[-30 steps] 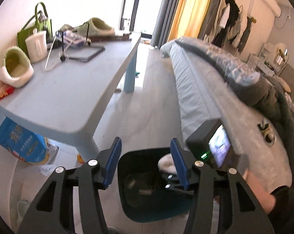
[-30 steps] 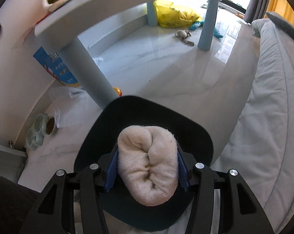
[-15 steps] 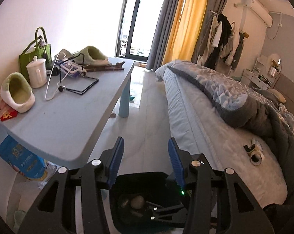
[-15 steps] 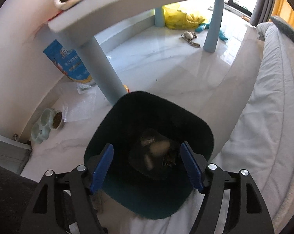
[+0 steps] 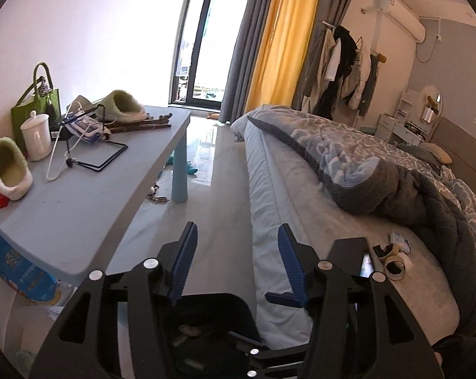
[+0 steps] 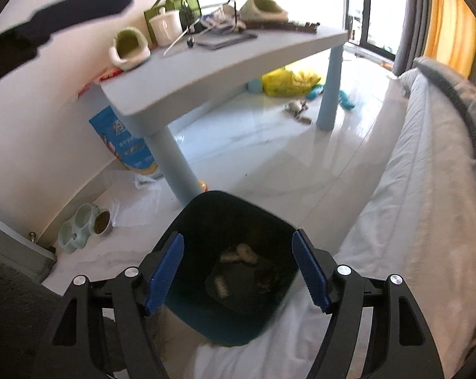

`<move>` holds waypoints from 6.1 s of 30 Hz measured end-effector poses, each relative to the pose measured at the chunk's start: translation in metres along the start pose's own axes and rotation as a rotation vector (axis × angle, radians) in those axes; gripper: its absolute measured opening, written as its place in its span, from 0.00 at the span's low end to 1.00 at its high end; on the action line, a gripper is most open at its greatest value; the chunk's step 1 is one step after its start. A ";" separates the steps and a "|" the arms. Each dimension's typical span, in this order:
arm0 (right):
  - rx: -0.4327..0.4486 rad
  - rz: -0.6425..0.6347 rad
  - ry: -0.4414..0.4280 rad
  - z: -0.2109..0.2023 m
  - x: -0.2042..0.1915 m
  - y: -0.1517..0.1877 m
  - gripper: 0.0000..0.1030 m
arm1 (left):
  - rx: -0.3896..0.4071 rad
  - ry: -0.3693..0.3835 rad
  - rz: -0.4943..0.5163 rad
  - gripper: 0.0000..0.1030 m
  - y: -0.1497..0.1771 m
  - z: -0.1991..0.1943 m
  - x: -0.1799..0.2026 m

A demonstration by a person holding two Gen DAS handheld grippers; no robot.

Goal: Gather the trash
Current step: 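Move both tools back over the bed toward the tape roll and white ball, then grasp the brown cardboard tube with the left tool while the right tool grasps the white ball, then drop the cardboard tube into the bin from the left tool while the right tool carries the ball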

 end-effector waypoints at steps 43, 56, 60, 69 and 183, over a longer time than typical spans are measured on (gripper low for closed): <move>0.211 0.427 0.340 -0.168 0.232 0.141 0.72 | -0.129 0.244 0.161 0.84 0.037 0.077 0.181; 0.215 0.591 0.209 -0.166 0.263 0.172 0.68 | -0.211 0.352 0.220 0.88 0.058 0.101 0.224; 0.229 0.642 0.116 -0.160 0.267 0.178 0.60 | -0.231 0.379 0.231 0.89 0.064 0.106 0.237; 0.266 0.634 0.120 -0.181 0.269 0.186 0.53 | -0.292 0.391 0.232 0.89 0.079 0.122 0.256; 0.193 0.215 0.026 -0.048 0.002 0.009 0.63 | -0.589 -0.056 0.009 0.52 0.157 0.094 -0.077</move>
Point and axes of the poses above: each gripper's, at about its wrist camera, not at the fingertips, and z roughly the way its jaws point, x to its right, y to its underside, the point moved 2 cm from there along z, roughly the way its jaws point, and after that the axes turned 3 degrees about -y, right-handed, at the moved point
